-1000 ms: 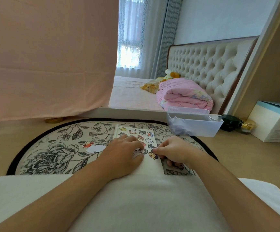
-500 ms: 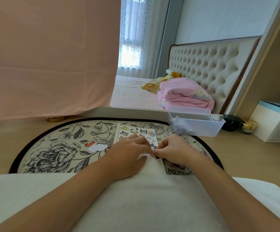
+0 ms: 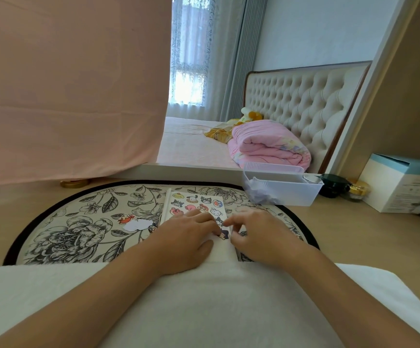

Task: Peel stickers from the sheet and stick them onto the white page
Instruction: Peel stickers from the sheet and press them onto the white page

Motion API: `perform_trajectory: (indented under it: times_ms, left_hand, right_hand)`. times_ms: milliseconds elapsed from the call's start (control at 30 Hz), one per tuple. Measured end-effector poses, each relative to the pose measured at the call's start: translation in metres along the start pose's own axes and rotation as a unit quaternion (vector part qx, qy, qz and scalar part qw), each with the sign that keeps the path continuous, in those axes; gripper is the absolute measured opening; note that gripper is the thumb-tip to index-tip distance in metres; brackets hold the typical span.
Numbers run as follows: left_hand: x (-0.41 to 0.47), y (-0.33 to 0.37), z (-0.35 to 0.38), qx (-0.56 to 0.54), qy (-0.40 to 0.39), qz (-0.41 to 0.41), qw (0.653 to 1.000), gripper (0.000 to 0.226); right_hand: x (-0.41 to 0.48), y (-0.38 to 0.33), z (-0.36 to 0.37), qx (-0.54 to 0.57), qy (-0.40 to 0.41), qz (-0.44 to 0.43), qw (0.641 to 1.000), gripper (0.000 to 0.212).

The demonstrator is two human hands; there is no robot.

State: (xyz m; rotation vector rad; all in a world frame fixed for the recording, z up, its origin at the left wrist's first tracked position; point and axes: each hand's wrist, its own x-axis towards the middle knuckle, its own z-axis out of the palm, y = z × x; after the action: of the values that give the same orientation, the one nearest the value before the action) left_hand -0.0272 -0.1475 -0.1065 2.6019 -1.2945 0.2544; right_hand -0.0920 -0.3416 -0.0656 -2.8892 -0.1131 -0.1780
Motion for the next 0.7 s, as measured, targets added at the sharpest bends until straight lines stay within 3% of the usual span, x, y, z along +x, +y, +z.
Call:
perform_trajectory:
  times_ms: [200,300,467,700]
  left_hand:
    - [-0.001,0.008,-0.006,0.048,-0.073,-0.018,0.996,0.081]
    - [-0.002,0.012,-0.007,0.067,-0.080,-0.013,0.994,0.084]
    - [0.000,0.011,-0.005,0.080,-0.053,-0.001,0.995,0.079]
    - [-0.005,0.003,0.001,0.009,0.066,0.050,0.997,0.037]
  right_hand:
    - [-0.014,0.006,0.012,-0.089,-0.013,-0.061,0.994,0.045]
    - [-0.017,0.006,0.015,-0.107,0.007,-0.072,0.992,0.042]
    - [-0.022,0.004,0.018,-0.121,0.017,-0.074,0.990,0.036]
    - [-0.019,0.006,0.022,-0.102,0.014,-0.062,0.993,0.039]
